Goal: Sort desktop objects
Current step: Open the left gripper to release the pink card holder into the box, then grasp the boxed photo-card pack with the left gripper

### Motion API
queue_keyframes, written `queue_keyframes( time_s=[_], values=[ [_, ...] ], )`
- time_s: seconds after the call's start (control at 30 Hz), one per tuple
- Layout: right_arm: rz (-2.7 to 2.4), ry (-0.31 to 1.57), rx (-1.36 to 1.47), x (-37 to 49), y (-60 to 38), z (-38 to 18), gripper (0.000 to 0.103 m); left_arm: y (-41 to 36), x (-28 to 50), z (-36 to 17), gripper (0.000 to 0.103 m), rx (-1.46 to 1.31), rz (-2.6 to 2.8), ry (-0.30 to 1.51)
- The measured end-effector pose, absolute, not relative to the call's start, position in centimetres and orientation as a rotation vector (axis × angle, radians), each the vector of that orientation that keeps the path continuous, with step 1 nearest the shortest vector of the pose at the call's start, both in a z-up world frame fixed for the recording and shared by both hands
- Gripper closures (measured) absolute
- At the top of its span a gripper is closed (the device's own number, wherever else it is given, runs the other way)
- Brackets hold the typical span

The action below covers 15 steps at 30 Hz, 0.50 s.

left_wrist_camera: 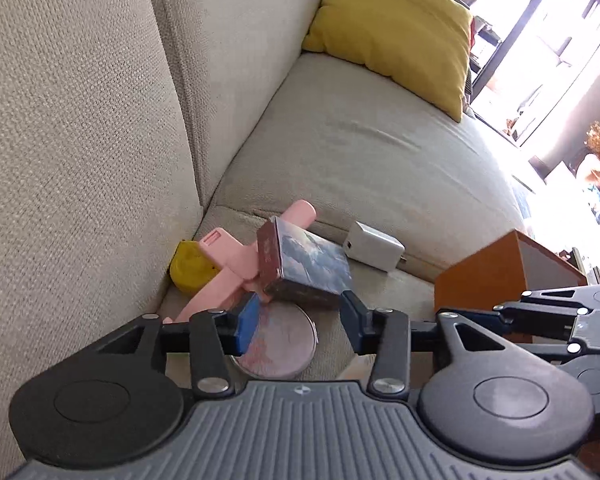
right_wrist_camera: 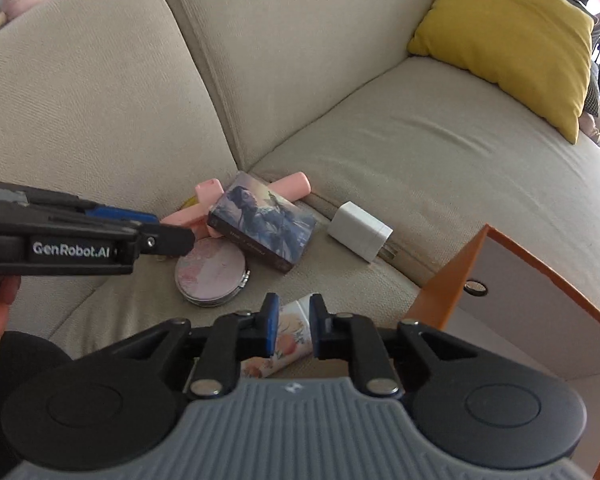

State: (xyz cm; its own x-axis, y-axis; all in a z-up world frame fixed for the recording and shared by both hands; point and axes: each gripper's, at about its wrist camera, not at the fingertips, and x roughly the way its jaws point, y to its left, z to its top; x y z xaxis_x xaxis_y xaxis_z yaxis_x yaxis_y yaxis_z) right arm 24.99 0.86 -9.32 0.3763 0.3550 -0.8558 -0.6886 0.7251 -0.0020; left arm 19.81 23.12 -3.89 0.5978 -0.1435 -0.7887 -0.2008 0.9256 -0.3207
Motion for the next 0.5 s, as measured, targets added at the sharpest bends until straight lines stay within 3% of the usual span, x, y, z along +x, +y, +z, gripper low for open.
queue_keyframes(
  time_s=[0.17, 0.3, 0.5],
  values=[
    [0.682, 1.039, -0.418, 28.8, 3.2, -11.8, 0.086, 24.4, 23.5, -5.9, 0.048, -0.415, 0.047, 0.944],
    [0.669, 1.085, -0.401, 30.6, 4.2, -13.0, 0.086, 24.3, 25.6, -6.9, 0.04, -0.363, 0.019, 0.955],
    [0.669, 1.112, -0.383, 31.4, 4.8, -14.0, 0.086, 24.0, 27.6, -8.4, 0.039, -0.347, -0.026, 0.989]
  ],
)
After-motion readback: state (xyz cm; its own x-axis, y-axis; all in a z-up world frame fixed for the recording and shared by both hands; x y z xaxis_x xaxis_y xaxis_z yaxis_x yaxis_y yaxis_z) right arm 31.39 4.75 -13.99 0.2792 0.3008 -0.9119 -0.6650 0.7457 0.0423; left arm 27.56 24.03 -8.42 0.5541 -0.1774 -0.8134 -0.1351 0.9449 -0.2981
